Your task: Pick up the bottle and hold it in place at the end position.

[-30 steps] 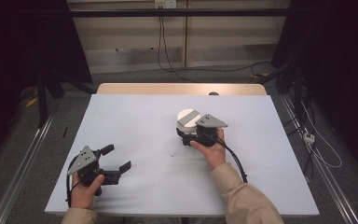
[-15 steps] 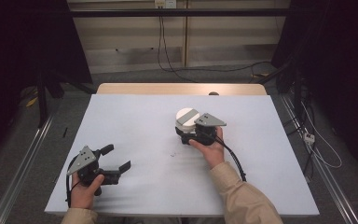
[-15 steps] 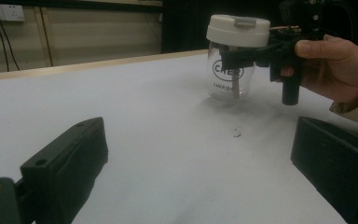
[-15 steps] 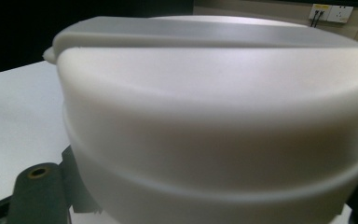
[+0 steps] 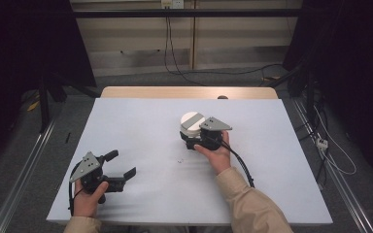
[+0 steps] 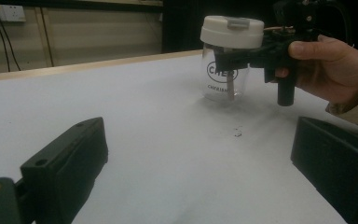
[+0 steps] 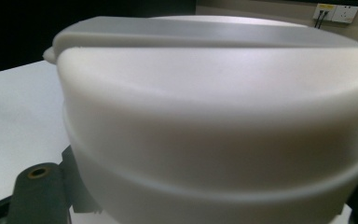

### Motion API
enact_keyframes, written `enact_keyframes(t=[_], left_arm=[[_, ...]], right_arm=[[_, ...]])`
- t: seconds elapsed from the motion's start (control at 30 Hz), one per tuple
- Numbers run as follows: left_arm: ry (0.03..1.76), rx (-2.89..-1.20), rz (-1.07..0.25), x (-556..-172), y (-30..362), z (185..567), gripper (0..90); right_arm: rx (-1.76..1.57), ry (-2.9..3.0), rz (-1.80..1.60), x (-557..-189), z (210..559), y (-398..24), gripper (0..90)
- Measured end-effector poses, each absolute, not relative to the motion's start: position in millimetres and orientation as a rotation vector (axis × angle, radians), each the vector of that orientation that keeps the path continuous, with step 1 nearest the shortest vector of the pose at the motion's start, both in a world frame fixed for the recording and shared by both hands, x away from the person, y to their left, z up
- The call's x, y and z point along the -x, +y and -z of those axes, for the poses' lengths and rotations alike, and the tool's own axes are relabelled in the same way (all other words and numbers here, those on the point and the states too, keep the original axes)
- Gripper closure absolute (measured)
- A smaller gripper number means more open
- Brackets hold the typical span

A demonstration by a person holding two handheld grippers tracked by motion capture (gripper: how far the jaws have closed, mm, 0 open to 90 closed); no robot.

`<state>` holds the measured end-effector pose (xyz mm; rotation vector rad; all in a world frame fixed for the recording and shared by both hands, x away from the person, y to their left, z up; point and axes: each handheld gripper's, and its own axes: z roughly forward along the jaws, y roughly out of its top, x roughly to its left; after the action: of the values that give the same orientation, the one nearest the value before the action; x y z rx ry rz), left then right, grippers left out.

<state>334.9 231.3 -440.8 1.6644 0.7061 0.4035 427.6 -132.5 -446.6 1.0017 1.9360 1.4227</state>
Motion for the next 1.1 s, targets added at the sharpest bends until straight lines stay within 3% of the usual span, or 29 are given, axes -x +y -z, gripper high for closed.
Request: enact_keyframes(t=[1.1], left_arm=[[0.71, -1.663, -0.415, -335.6, 231.4, 441.1, 3.3]], right_arm=[[-0.981, 1.95, -1.427, -436.7, 452.5, -124.4, 18.4]])
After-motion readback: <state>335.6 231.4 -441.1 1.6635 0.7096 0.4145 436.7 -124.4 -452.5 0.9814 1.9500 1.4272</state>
